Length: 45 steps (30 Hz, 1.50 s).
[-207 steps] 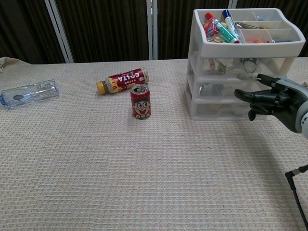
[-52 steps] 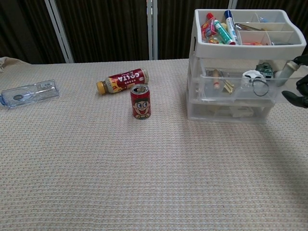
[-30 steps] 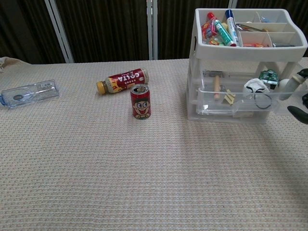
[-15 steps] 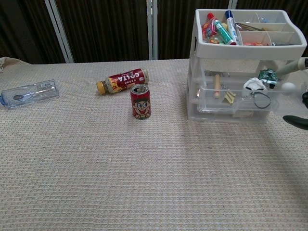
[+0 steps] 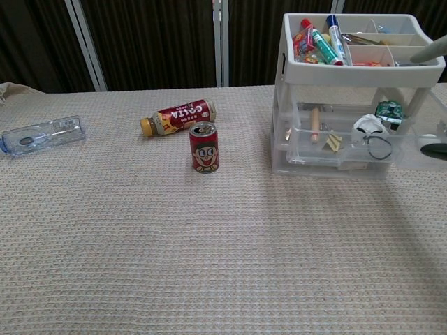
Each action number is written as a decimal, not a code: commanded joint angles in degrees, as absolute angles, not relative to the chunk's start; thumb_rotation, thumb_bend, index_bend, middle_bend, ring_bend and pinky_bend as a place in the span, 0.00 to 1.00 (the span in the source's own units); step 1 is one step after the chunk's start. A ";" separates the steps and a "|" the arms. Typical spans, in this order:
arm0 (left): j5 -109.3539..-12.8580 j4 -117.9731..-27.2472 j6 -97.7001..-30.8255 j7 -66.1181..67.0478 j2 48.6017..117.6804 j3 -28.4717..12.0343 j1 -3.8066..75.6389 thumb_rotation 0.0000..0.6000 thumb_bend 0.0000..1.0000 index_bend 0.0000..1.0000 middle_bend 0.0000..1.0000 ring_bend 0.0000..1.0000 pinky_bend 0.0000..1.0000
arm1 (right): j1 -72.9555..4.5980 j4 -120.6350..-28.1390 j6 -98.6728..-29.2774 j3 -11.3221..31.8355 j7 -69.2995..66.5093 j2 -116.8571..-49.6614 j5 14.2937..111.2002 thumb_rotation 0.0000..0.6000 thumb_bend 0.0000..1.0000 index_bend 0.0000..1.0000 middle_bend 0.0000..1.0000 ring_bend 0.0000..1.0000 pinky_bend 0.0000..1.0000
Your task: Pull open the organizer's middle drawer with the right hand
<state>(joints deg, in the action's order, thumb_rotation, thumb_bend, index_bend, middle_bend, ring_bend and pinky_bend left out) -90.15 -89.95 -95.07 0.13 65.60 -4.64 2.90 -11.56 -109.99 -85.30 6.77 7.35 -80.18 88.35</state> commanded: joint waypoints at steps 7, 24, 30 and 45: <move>-90.03 -89.92 -94.96 -0.09 65.51 -4.69 2.87 1.00 0.08 0.00 0.00 0.00 0.00 | -18.83 -117.29 -77.29 16.04 23.14 -75.36 74.54 1.00 0.00 0.43 1.00 1.00 0.70; -89.71 -89.65 -94.78 -0.99 65.39 -4.85 2.88 1.00 0.08 0.00 0.00 0.00 0.00 | -27.29 -113.05 -71.48 19.22 31.97 -75.51 60.22 1.00 0.00 0.46 1.00 1.00 0.70; -89.87 -89.69 -94.92 -1.18 65.38 -4.83 2.84 1.00 0.09 0.00 0.00 0.00 0.00 | -28.92 -111.85 -68.91 18.90 31.09 -74.56 56.71 1.00 0.00 0.45 1.00 1.00 0.70; -89.67 -89.77 -94.75 -1.61 65.30 -4.87 2.86 1.00 0.09 0.00 0.00 0.00 0.00 | -31.45 -109.11 -66.82 16.06 29.14 -75.18 54.04 1.00 0.00 0.45 1.00 1.00 0.70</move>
